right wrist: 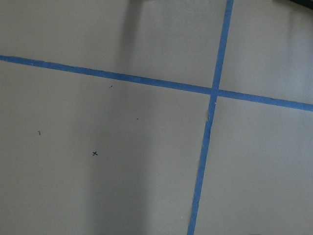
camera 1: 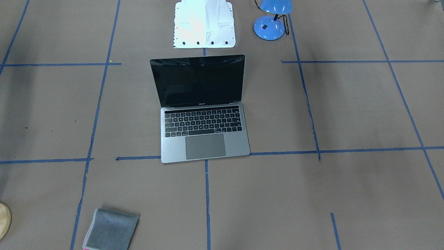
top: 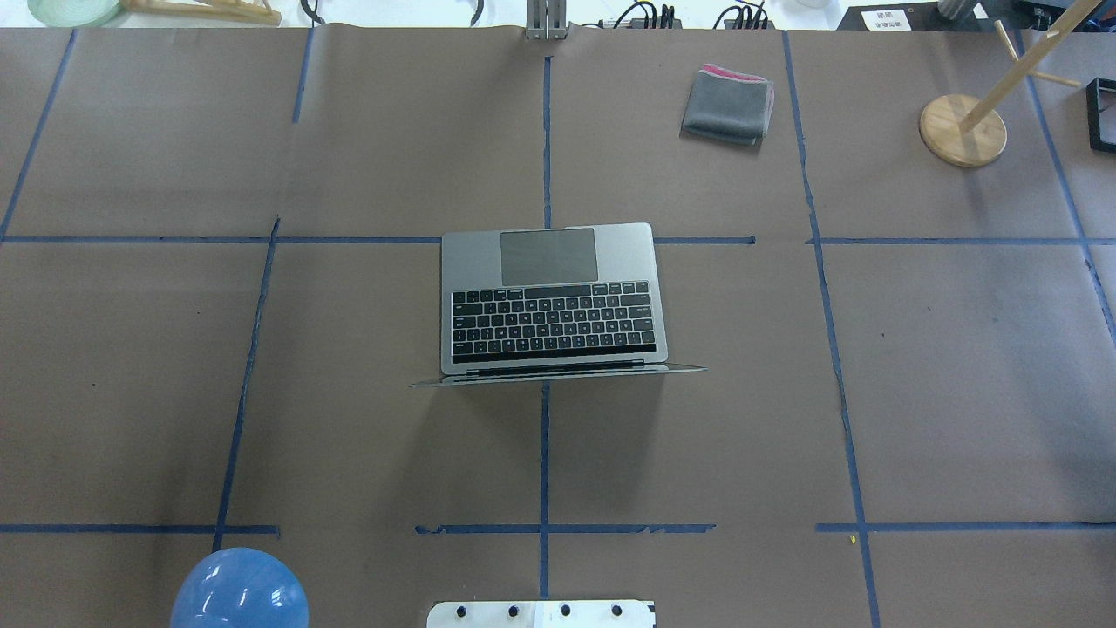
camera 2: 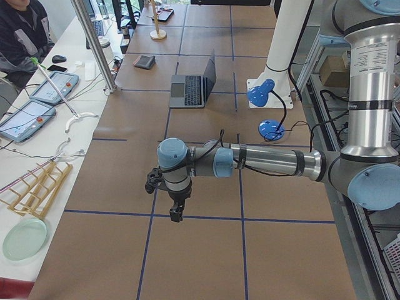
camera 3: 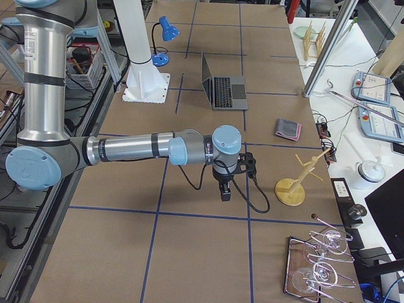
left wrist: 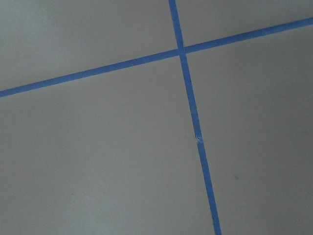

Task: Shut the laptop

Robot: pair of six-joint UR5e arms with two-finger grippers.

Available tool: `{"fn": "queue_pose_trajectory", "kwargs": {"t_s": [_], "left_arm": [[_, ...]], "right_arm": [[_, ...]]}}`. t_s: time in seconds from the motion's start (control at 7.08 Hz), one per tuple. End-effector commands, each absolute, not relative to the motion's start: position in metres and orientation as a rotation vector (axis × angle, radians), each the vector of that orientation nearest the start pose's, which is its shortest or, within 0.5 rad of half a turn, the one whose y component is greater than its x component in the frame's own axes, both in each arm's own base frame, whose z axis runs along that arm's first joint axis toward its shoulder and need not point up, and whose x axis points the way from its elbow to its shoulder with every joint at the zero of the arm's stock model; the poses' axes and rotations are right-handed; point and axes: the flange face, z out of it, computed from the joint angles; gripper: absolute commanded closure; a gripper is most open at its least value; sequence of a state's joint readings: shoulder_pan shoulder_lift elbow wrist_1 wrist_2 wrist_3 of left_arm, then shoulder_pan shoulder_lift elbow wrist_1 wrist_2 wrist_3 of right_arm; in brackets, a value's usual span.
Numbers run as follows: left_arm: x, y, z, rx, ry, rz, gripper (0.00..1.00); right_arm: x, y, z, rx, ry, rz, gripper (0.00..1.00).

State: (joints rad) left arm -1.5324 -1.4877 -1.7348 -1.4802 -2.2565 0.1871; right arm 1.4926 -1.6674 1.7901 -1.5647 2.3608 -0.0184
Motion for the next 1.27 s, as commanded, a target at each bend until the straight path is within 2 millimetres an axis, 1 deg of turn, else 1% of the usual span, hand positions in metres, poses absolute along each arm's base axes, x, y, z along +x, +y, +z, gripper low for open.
{"fn": "queue_pose_trajectory", "kwargs": {"t_s": [0.0, 0.14, 0.28, 0.42, 0.56, 0.71, 0.85, 0.99, 1.13], "left_arm": [[-0.053, -0.458, 0.63, 0.055, 0.685, 0.217, 0.01], [-0.053, -0.458, 0.629, 0.054, 0.677, 0.216, 0.0], [-0.051, -0.467, 0.618, 0.08, 0.685, 0.225, 0.01], [-0.05, -0.486, 0.593, 0.169, 0.674, 0.255, 0.01], [-0.046, -0.52, 0.561, 0.276, 0.671, 0.284, 0.0], [-0.043, -0.521, 0.554, 0.29, 0.705, 0.277, 0.0], [-0.034, -0.521, 0.539, 0.248, 0.813, 0.157, 0.0], [0.005, -0.522, 0.523, 0.225, 0.866, 0.156, 0.0], [0.044, -0.518, 0.512, 0.254, 0.902, 0.194, 0.0]], "right_arm": [[0.027, -0.46, 0.594, 0.099, -0.793, -0.142, 0.0], [0.027, -0.46, 0.592, 0.103, -0.793, -0.142, 0.0], [0.026, -0.46, 0.577, 0.116, -0.798, -0.119, 0.0], [0.023, -0.459, 0.549, 0.124, -0.828, -0.061, 0.0], [0.008, -0.454, 0.519, 0.124, -0.873, -0.037, 0.0], [-0.024, -0.448, 0.488, 0.09, -0.904, -0.011, 0.0], [-0.054, -0.438, 0.455, 0.065, -0.924, 0.011, 0.0], [-0.076, -0.432, 0.436, 0.092, -0.962, 0.003, 0.0], [-0.108, -0.423, 0.416, 0.143, -1.036, -0.009, 0.0]]}}
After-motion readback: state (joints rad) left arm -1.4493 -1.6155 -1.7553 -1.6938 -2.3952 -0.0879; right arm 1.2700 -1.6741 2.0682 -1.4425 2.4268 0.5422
